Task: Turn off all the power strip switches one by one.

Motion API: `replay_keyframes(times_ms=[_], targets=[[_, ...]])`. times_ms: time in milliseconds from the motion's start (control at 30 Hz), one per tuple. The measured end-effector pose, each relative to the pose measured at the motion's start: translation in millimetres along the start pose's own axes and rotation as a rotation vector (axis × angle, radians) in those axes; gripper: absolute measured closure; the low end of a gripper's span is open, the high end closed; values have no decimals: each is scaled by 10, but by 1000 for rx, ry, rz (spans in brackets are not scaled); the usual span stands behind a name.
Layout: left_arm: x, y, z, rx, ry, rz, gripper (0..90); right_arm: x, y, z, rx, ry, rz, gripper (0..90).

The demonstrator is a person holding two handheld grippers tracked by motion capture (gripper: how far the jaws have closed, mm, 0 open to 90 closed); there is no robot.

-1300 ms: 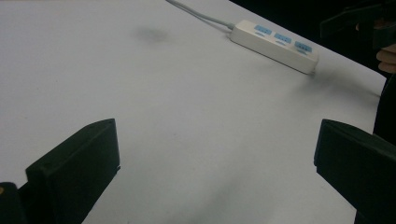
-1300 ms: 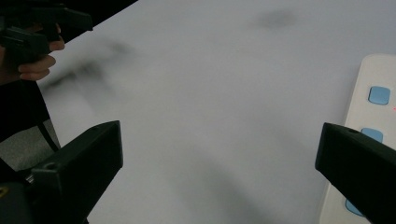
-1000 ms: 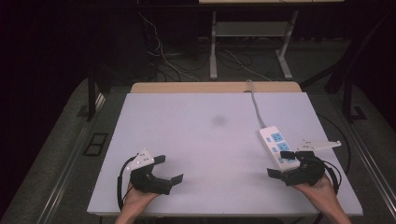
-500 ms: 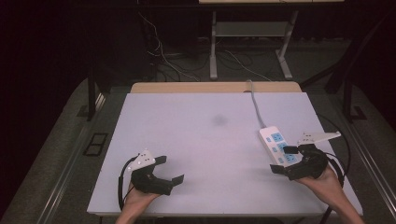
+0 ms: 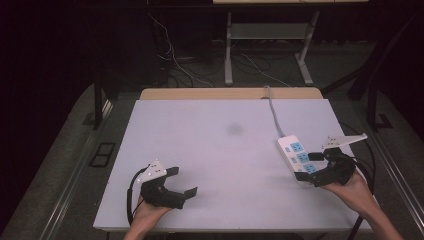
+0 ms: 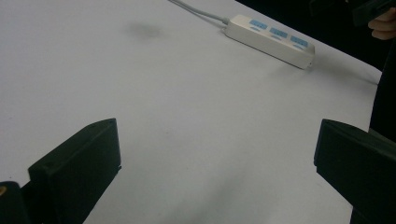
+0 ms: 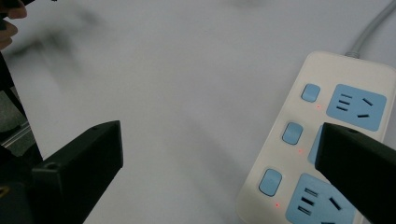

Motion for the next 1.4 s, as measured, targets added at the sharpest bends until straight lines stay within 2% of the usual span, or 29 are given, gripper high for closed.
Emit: replay_keyframes(times_ms=[167,367,400,433,500,633,800,833,900,967,1000,1033,1067,1100,1133,1167,1200,1233,1267,1300,1400], targets=[[4,4,-1,0,-1,-1,0,52,-3,0,-17,2,7,7],[6,7,-2,-4,3,-3,0,129,26,-15,-69,0,9,7],[5,6,-2,-5,4,-1,0,142,31,-18,-79,-3,6,53],[5,7,-3,-5,4,-1,0,142,31,-18,-79,-3,6,53],[6,7,-2,-4,4,-2,0,156,24,-22,-82,-15,27,125],[1,6,-3,-4,5,1,0,190,12,-22,-103,-23,36,192],[-3,7,-1,-2,3,3,0,222,-18,-31,-123,-48,58,356],[-3,7,-2,-2,3,3,0,222,-18,-31,-123,-48,58,356],[-5,7,-3,-4,4,4,0,227,-27,-34,-125,-59,72,443],[-6,10,-4,-5,5,4,0,230,-28,-38,-128,-57,79,474],[-4,11,-4,-5,4,4,0,246,-25,-50,-137,-50,77,533],[-4,12,-3,-5,8,4,0,246,-25,-50,-137,-50,77,533],[-4,13,-4,-6,9,4,0,254,-26,-59,-139,-48,83,606],[-3,14,-5,-7,10,4,0,254,-26,-59,-139,-48,83,606],[-2,13,-5,-7,10,5,0,267,-24,-61,-138,-42,82,691],[-2,12,-5,-6,10,4,0,267,-24,-61,-138,-42,82,691],[-3,10,-4,-4,7,3,0,270,-21,-60,-140,-34,79,771],[-3,10,-4,-4,7,3,0,270,-21,-60,-140,-34,79,771],[-4,9,-3,-4,6,3,0,273,-15,-59,-142,-33,75,850],[-3,8,-3,-3,5,3,0,275,-11,-60,-142,-35,74,886],[-3,9,-5,-4,8,3,0,283,16,-74,-149,-33,73,897]])
Point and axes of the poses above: each handheld gripper's, and its own axes: y roughly forward along the jaws, z roughly out of its top, x roughly to its right, the point moved 5 cm from there along y, roughly forward along the jaws, and after that the axes turned 10 degrees about -y, right-handed, at the moved point
